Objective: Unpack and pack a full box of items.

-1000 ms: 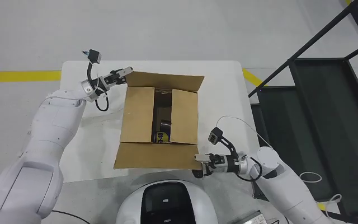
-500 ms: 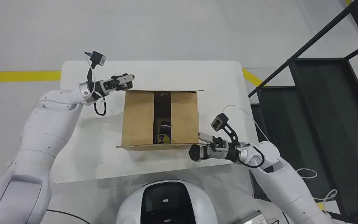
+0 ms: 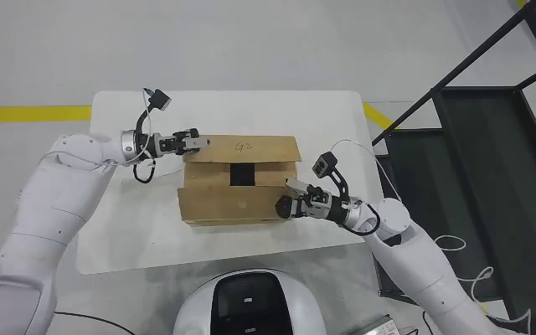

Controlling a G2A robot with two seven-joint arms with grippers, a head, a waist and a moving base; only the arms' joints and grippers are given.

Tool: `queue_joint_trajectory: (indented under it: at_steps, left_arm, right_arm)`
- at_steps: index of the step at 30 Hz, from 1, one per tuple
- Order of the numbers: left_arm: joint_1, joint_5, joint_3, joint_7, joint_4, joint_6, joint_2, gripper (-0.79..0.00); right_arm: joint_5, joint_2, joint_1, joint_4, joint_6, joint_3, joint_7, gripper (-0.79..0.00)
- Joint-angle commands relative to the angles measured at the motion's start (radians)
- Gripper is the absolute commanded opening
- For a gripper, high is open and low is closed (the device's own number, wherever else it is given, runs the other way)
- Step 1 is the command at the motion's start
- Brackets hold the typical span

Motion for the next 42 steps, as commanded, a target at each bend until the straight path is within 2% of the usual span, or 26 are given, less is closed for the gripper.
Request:
queue_joint_trajectory:
  at_steps: [1,7,9,17,25,35,42]
  left_arm:
    - [-0.002,-0.005,0.015,-0.009,-0.01,0.01,0.012,0.0]
    - [-0.001,-0.029,0.051,-0.038,-0.05,0.039,0.046,0.0]
    - [-0.004,-0.032,0.053,-0.047,-0.037,0.048,0.059,0.0]
    - [-0.002,-0.069,0.079,-0.08,-0.046,0.08,0.086,0.0]
    - [-0.017,-0.076,0.097,-0.083,-0.045,0.084,0.105,0.0]
    - [-0.027,-0.119,0.093,-0.102,-0.087,0.102,0.135,0.0]
    - [-0.006,-0.164,0.062,-0.069,-0.105,0.069,0.153,0.0]
  right_arm:
    - [-0.008,-0.004,0.014,0.008,-0.016,-0.006,-0.019,0.0]
    - [-0.099,-0.012,0.063,0.055,-0.051,-0.016,-0.082,0.0]
    - [-0.132,-0.014,0.085,0.071,-0.058,-0.021,-0.095,0.0]
    - [-0.219,-0.026,0.164,0.156,-0.106,-0.039,-0.124,0.0]
    - [-0.293,-0.041,0.213,0.222,0.004,-0.081,-0.209,0.0]
    - [-0.294,-0.048,0.227,0.233,0.014,-0.078,-0.199,0.0]
    - [-0.3,-0.049,0.226,0.232,0.019,-0.075,-0.188,0.0]
